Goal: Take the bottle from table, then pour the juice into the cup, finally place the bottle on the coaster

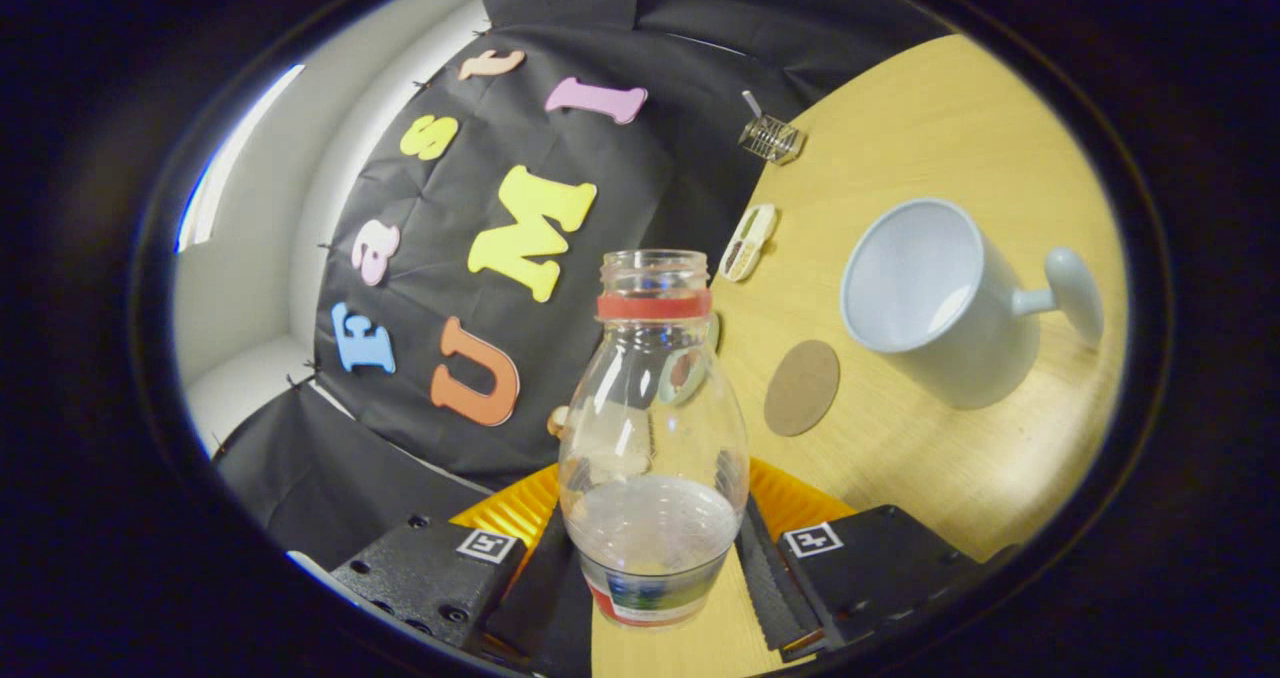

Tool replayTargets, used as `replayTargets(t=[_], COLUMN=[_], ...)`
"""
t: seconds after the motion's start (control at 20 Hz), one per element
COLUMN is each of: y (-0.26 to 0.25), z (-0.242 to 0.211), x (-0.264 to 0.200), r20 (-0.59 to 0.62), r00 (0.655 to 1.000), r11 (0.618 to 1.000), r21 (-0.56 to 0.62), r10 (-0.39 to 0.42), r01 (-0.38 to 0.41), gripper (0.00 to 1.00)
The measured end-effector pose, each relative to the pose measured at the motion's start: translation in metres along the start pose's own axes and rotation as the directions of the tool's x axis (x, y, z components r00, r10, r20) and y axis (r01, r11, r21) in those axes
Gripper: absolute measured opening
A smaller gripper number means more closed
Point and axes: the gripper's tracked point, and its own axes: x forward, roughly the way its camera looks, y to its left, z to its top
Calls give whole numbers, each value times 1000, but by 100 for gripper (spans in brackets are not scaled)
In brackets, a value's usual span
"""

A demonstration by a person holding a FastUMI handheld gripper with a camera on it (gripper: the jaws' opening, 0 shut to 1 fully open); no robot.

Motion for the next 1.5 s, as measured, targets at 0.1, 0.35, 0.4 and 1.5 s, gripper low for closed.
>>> replayTargets(t=[0.1,0.35,0.4,1.5], y=[-1,-2,-2,4], z=[1,3,3,9], x=[1,5,5,9], r20=[-1,-4,-5,-37], r00=[1000,1000,1000,998], r11=[999,983,978,850], r21=[42,182,206,526], r10=[3,11,11,53], r01=[-2,-10,-10,-26], gripper=[82,82,82,78])
